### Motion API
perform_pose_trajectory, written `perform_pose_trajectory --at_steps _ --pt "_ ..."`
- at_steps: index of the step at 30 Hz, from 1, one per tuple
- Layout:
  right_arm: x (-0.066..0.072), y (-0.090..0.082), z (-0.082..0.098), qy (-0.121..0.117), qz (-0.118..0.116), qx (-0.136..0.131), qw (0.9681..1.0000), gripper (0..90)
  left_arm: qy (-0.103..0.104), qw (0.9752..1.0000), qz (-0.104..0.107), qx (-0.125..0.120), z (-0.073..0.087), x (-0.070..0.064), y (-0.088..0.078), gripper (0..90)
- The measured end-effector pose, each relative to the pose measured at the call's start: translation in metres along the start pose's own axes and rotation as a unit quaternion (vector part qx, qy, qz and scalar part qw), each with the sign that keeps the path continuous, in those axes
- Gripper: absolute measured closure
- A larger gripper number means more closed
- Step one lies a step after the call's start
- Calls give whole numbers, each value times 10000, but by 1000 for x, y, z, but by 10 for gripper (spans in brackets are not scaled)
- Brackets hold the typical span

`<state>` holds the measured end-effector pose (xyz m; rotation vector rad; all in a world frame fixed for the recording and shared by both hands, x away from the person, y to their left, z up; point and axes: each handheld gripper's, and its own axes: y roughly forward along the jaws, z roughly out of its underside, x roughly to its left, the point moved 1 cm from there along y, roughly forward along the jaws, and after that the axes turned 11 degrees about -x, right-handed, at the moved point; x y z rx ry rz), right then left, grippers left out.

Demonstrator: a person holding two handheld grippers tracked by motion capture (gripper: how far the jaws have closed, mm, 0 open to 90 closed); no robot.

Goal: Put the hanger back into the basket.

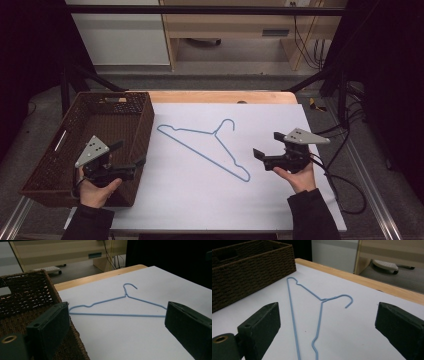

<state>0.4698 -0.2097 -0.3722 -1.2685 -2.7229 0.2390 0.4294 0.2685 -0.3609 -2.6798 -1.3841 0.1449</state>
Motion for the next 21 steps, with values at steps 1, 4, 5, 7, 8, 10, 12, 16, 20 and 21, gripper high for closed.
perform_pose_trajectory --at_steps 1,4,5,7,8,10,12,16,20,21 --pt "1 6 0 -2 -12 58 10000 76 -13 10000 -8 -23 0 0 0 57" --pt "4 26 1 28 -71 218 9997 94 -19 10000 4 -22 0 0 0 58" --pt "5 32 1 19 -76 258 9996 101 -20 10000 2 -20 0 0 0 58" --pt "6 37 2 13 -83 316 9995 107 -22 10000 -1 -15 0 0 0 59" --pt "7 48 3 -25 -97 418 9991 126 -37 10000 10 -10 0 0 0 60" --pt "8 53 4 -46 -106 475 9988 133 -14 10000 17 5 1 0 0 61" --pt "9 63 5 -71 -120 588 9982 148 -16 10000 10 17 1 -1 1 61" --pt "11 83 9 -122 -127 821 9965 178 2 10000 16 23 1 -2 2 63" --pt "14 106 16 -244 -112 1133 9932 215 3 10000 27 41 1 -3 2 64" --pt "15 111 17 -293 -101 1191 9924 221 17 10000 36 54 1 -3 2 64"
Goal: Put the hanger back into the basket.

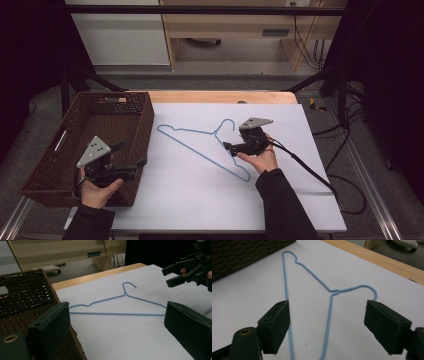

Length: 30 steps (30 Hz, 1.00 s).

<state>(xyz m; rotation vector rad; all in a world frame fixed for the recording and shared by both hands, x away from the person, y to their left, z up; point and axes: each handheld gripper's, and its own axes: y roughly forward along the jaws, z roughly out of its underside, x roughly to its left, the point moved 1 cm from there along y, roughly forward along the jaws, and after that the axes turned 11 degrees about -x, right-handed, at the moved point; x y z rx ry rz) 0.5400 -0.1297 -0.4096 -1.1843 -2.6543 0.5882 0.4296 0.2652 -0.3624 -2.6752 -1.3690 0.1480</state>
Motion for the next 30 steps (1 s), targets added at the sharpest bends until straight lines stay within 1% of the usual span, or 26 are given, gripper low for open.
perform_pose_trajectory --at_steps 1,2,3,6,7,8,9,12,13,14,16,18,19,20,24,28,30 --pt "0 0 0 0 0 0 10000 221 0 10000 0 0 0 0 0 64" --pt "-1 8 1 49 -5 85 10000 246 8 10000 5 8 0 0 0 65" --pt "-2 12 2 59 -1 123 9999 254 5 10000 7 5 0 0 0 65" --pt "-4 24 6 41 101 345 9993 271 -15 10000 10 4 1 -1 1 66" --pt "-4 24 6 41 101 345 9993 271 -15 10000 10 4 1 -1 1 67" --pt "-5 31 9 -32 82 453 9989 286 -20 10000 12 21 2 -1 2 66" --pt "-5 34 11 -33 72 460 9989 298 10 10000 16 41 2 -1 3 67" --pt "-4 42 15 8 20 540 9985 319 1 10000 24 43 3 -1 4 67" --pt "-4 45 17 -21 -9 557 9984 322 0 10000 27 45 3 -2 4 67" --pt "-4 47 18 -29 9 594 9982 326 11 10000 29 44 2 -2 4 67" --pt "-6 52 21 -11 86 673 9977 344 6 10000 31 44 2 -2 4 68" --pt "-8 55 23 -38 75 690 9976 385 13 10000 28 48 2 -2 4 69" --pt "-8 55 23 -38 75 690 9976 385 13 10000 28 48 2 -2 4 69" --pt "-9 59 24 -8 42 713 9974 412 26 10000 27 45 2 -3 4 70" --pt "-9 64 29 66 85 871 9961 473 45 10000 40 64 2 -3 4 71" --pt "-9 68 34 -28 93 1043 9945 519 61 9999 40 91 3 -3 5 72" --pt "-8 70 37 -47 156 1140 9933 549 65 9999 39 95 3 -4 5 71"
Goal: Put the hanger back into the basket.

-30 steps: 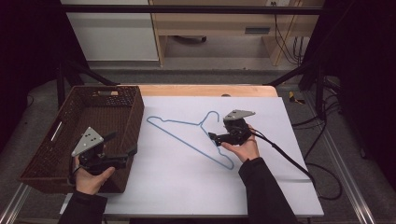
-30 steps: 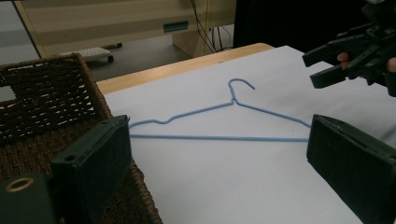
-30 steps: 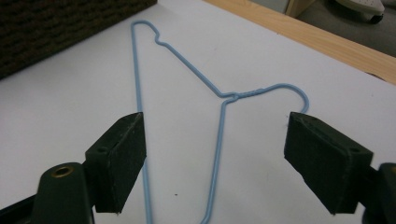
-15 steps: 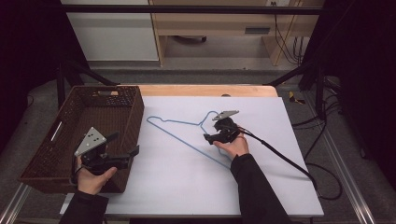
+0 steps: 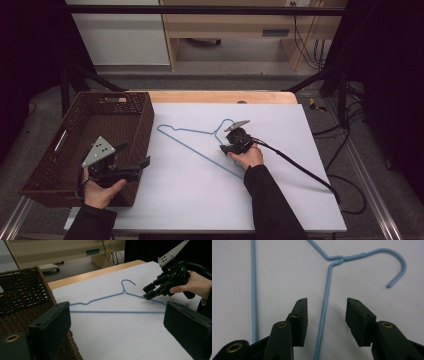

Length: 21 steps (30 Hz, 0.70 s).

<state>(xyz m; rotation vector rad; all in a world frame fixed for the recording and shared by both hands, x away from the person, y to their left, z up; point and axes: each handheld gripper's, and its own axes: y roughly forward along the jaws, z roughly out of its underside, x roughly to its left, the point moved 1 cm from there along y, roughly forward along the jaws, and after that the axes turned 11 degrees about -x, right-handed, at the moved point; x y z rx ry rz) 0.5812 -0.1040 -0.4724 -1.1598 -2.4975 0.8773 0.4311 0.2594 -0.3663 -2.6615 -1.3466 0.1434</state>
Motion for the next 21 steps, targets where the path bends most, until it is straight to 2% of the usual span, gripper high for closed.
perform_pose_trajectory --at_steps 2,4,6,9,10,14,16,17,21 --pt "0 1 1 -39 5 15 10000 570 3 10000 0 1 0 0 0 72" --pt "1 3 2 -53 -27 97 9999 631 8 10000 3 4 0 -1 0 73" --pt "1 3 3 -39 -50 124 9999 654 -11 10000 -3 -7 0 -1 0 73" --pt "3 3 3 105 -103 133 9998 730 -10 10000 -9 2 1 -1 1 74" --pt "3 3 3 105 -103 133 9998 730 -5 10000 -9 4 0 -1 1 74" --pt "2 3 3 92 -112 176 9997 827 21 10000 2 17 0 -1 1 75" --pt "3 3 2 139 -88 194 9997 846 18 10000 3 32 1 -2 2 75" --pt "2 3 3 76 -96 181 9998 854 17 10000 5 45 1 -2 2 75" --pt "3 3 2 194 -91 218 9995 866 10 10000 4 35 1 -3 3 75"
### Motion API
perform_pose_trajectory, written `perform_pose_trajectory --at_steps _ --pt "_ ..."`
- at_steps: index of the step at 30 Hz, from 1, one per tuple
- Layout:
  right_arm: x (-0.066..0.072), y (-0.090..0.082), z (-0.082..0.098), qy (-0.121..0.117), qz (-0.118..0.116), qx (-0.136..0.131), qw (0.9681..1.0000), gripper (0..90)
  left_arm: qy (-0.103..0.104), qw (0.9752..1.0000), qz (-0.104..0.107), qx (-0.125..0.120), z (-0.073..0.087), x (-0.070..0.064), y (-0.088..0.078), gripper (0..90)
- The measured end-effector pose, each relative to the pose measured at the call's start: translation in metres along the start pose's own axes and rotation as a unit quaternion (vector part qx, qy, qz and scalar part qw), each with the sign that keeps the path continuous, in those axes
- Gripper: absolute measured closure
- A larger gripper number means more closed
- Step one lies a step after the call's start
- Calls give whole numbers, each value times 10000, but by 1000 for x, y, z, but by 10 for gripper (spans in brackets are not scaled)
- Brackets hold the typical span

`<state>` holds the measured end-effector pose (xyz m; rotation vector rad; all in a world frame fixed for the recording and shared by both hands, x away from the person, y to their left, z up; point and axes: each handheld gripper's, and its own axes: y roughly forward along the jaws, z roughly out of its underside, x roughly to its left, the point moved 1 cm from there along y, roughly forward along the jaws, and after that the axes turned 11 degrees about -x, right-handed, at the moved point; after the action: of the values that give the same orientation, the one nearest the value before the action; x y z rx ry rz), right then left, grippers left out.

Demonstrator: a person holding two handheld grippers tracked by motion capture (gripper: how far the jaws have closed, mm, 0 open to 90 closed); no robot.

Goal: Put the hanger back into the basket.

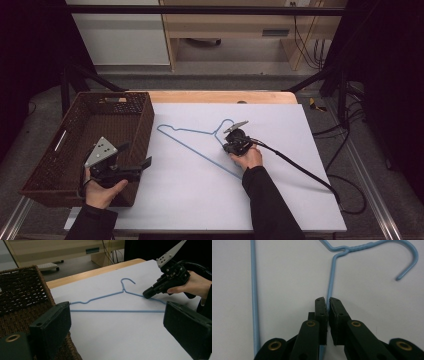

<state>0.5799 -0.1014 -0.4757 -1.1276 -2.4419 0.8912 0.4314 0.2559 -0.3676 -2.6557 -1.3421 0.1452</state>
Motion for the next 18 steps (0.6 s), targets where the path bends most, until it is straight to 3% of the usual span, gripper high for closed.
perform_pose_trajectory --at_steps 7,10,16,18 --pt "-1 0 0 37 -29 -52 10000 873 46 10000 32 65 0 -2 3 76" --pt "-1 -1 1 -117 25 -139 9998 877 41 10000 42 75 0 -3 4 77" --pt "1 -7 -1 -83 -95 -281 9995 879 4 9999 90 137 -6 -9 13 83" --pt "1 -10 -1 -197 -143 -336 9991 879 21 9998 96 144 -10 -13 18 82"
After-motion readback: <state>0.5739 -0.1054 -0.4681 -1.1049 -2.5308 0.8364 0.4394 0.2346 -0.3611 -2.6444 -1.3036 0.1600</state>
